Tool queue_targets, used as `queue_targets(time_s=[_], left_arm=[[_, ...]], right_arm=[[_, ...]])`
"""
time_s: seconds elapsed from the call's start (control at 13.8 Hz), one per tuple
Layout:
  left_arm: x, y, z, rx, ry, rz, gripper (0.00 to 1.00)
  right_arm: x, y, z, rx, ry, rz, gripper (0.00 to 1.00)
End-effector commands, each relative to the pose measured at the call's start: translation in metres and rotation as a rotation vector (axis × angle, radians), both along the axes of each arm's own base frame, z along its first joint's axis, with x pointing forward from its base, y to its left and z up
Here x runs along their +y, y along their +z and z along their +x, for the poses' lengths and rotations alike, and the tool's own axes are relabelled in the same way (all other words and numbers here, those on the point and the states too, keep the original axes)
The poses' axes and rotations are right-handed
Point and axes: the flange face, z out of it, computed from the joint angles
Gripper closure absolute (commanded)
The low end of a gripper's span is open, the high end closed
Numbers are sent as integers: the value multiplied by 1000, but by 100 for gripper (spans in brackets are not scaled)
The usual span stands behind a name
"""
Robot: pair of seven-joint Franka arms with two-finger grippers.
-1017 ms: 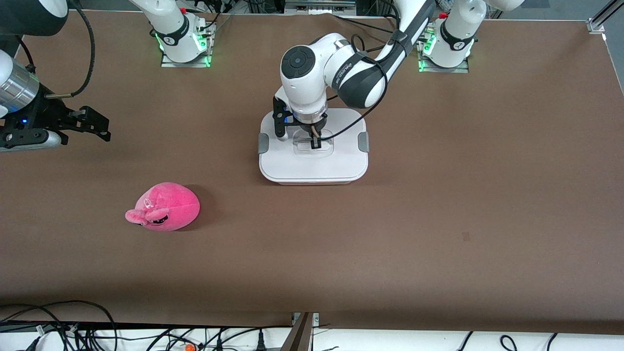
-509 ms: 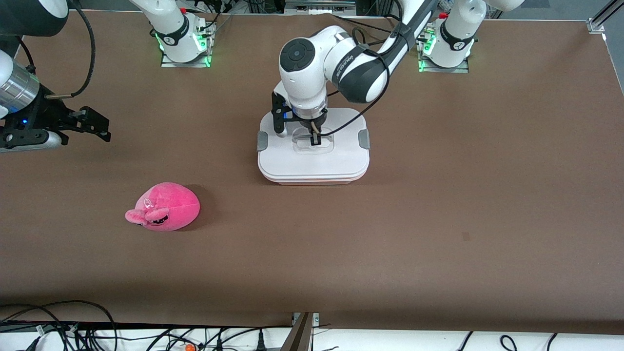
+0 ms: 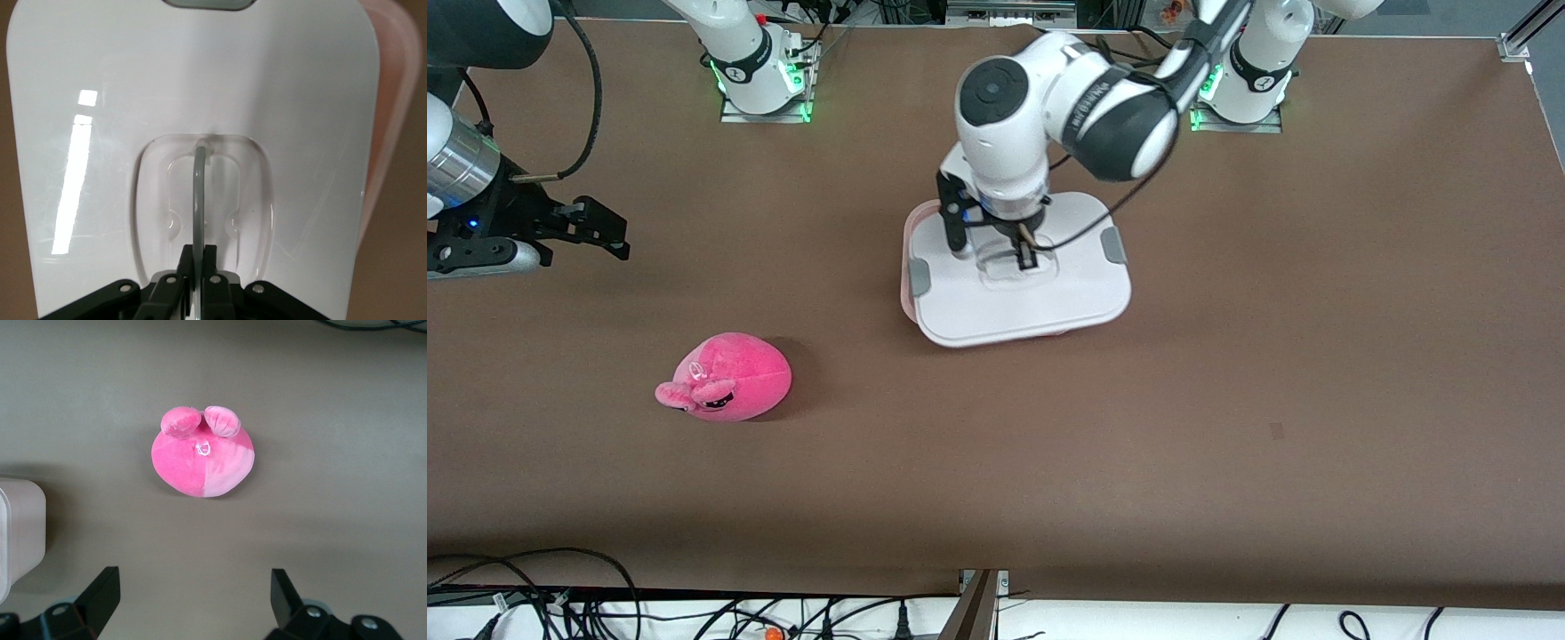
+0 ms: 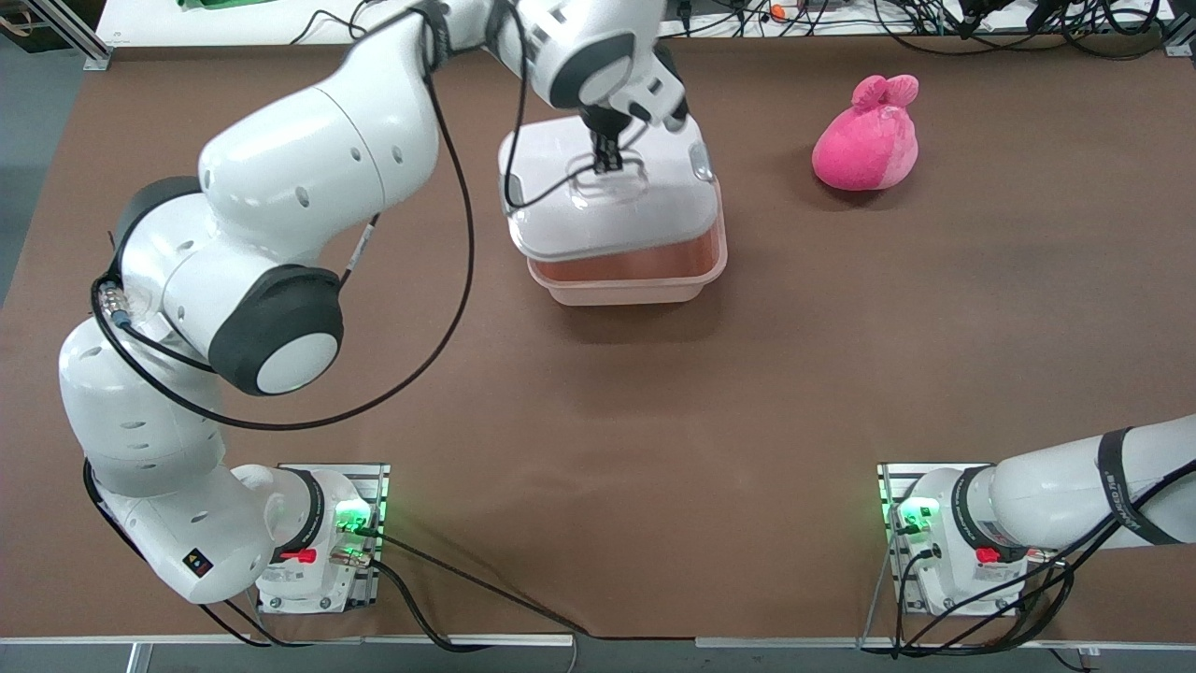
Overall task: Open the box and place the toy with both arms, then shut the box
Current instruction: 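Lift the lid with the left gripper while the right gripper reaches the toy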
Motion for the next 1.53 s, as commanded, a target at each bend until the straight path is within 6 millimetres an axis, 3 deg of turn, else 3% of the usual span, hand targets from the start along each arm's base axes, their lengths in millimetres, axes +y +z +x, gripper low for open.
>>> queue_targets(time_s=[0.0,0.15,0.29,0.58,0.73,0.87,1.09,1.31,1.45], left_arm=[[102,20,70,0,184,-17,100],[201,24,118,2,336,-24,100],[280,18,146,10,456,-28,100],[387,17,167,14,648,-53,100],[442,1,174,54,786,-105,100],[465,-10,178,65,882,-144,100],[461,-8,178,60,956,-136,100],[491,-13,178,68,973,-142,100],[492,-14,177,67,967,-134,100]], right_arm=[[0,0,2,-9,-1,4,0],[-2,-13,7,2,-5,3,0],[-7,-49,14,-1,-15,2,0],[-6,-137,30,-23,-6,3,0],[-6,-171,44,-30,-6,3,0],[-4,-199,48,-25,-15,21,0],[-2,-236,46,-55,-18,26,0],[-1,-259,47,-75,-1,26,0],[-1,-267,48,-75,-3,26,0]])
